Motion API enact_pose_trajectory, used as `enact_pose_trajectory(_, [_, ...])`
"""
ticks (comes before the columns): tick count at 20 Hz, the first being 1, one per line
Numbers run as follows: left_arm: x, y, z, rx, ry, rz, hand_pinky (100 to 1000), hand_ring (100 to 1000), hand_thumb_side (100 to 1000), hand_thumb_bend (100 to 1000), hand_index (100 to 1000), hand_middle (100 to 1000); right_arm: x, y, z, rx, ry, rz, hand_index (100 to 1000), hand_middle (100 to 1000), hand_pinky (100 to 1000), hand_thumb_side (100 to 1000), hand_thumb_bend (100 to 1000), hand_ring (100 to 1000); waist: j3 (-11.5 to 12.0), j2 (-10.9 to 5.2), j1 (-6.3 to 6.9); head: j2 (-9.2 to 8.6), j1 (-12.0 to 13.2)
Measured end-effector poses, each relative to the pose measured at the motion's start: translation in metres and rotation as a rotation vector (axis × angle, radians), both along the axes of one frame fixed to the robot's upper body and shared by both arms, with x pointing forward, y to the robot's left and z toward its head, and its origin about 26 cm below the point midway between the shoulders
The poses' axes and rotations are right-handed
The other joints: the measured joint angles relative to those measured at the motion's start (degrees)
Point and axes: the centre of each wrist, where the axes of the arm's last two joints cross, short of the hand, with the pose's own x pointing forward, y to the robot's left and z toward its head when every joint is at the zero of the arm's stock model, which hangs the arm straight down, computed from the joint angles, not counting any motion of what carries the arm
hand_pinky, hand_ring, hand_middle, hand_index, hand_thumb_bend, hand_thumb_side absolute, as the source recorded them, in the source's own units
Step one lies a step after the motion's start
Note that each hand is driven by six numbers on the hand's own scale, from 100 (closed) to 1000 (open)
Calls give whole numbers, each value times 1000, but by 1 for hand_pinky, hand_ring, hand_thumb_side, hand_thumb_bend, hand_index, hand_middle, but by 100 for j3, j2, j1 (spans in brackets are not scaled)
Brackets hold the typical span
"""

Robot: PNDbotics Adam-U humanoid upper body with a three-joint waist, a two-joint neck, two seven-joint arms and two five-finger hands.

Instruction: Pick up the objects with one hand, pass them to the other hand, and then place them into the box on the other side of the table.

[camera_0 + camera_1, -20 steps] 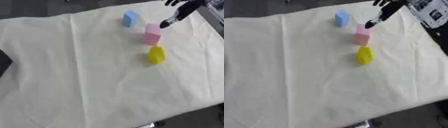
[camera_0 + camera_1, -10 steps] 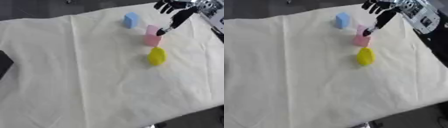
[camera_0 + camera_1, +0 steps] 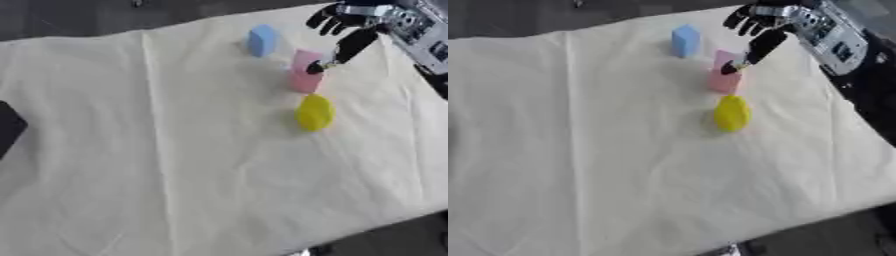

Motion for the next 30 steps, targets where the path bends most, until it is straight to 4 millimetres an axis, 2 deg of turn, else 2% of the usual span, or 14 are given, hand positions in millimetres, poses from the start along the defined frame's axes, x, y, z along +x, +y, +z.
enact_pose_trajectory(14, [0, 0, -1, 2, 5, -3, 735, 815, 760, 239, 792, 697, 7, -3, -14, -58, 38, -12, 902, 866, 871, 302, 703, 872, 33, 0, 0, 6, -5])
enact_pose_trajectory(21, [0, 0, -1, 2, 6, -3, 736, 815, 762, 237, 792, 697, 11, -2, -20, -76, 57, -11, 873, 818, 868, 321, 694, 864, 54, 0, 0, 7, -5])
enact_pose_trajectory(30, [0, 0, -1, 2, 6, -4, 737, 816, 763, 236, 792, 698, 12, -3, -24, -113, 74, -14, 868, 811, 868, 333, 686, 863, 61, 0, 0, 7, -7])
